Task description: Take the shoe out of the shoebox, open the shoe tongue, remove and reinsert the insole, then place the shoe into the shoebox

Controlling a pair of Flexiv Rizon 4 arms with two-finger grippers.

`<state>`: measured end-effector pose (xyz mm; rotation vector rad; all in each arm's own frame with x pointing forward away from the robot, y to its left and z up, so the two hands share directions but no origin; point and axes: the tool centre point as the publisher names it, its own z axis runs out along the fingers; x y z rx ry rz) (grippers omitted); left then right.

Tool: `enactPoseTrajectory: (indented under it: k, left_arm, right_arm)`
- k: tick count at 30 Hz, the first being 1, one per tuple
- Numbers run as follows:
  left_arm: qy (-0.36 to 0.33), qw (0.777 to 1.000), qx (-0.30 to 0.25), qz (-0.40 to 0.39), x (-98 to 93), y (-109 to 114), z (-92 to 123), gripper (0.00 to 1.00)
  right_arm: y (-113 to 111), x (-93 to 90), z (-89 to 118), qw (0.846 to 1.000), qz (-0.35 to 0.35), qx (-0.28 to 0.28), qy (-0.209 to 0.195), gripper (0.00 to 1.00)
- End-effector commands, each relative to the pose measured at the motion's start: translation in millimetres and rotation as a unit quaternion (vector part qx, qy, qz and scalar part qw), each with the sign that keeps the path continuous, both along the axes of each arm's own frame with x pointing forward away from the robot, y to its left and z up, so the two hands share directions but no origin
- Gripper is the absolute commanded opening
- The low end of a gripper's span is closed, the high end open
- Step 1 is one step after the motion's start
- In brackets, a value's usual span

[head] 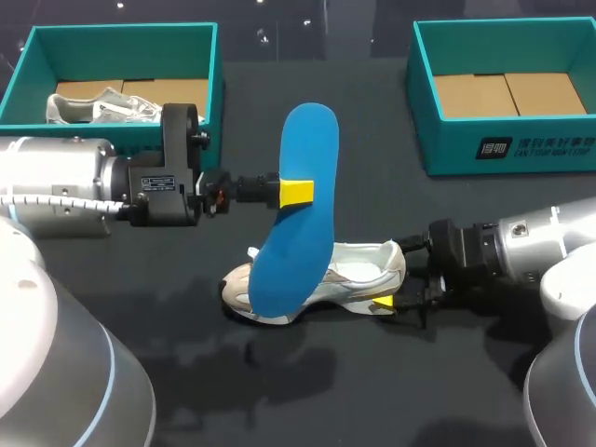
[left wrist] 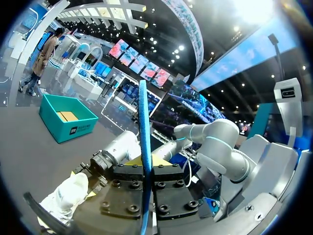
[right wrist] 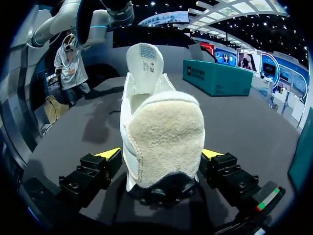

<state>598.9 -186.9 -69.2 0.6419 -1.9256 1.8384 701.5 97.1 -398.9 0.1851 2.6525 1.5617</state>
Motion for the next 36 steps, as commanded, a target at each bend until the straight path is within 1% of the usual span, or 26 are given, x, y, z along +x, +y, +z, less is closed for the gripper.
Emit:
enactPoseTrajectory:
  k: [1, 5, 10, 15, 19, 26, 32, 36]
  left_arm:
    - [0.0, 1.0, 0.0, 0.001, -0.1, -2, -1, 0.0]
    - [0.0, 1.0, 0.0, 0.001, -0.1, -2, -1, 0.0]
    - [0.0, 1.0, 0.0, 0.001, -0.1, -2, -1, 0.0]
    - [0.0, 1.0, 0.0, 0.001, -0.1, -2, -1, 0.0]
    - [0.0, 1.0, 0.0, 0.001, -0.1, -2, -1, 0.0]
    - [0.0, 1.0, 0.0, 0.001, -0.1, -2, -1, 0.0]
    - [0.0, 1.0, 0.0, 0.001, -0.1, -2, -1, 0.0]
    - [0.0, 1.0, 0.0, 0.001, -0.1, -2, -1, 0.0]
  right_arm:
    - [-6, -8.0, 11, 0.999, -0.003, -0.042, 0.013, 1.0]
    - [-13, -13.2, 19, 0.996, -0.006, -0.082, 0.027, 1.0]
    - [-19, -18.7, 33, 0.988, -0.008, -0.149, 0.049, 1.0]
    - [-24, -22.8, 48, 0.976, -0.009, -0.21, 0.062, 1.0]
    - [-25, -23.1, 56, 0.965, -0.007, -0.252, 0.077, 1.0]
    - [-23, -22.8, 64, 0.946, -0.008, -0.309, 0.102, 1.0]
    - [-22, -23.2, 68, 0.933, -0.009, -0.341, 0.116, 1.0]
    - [-21, -19.8, 70, 0.921, -0.011, -0.367, 0.131, 1.0]
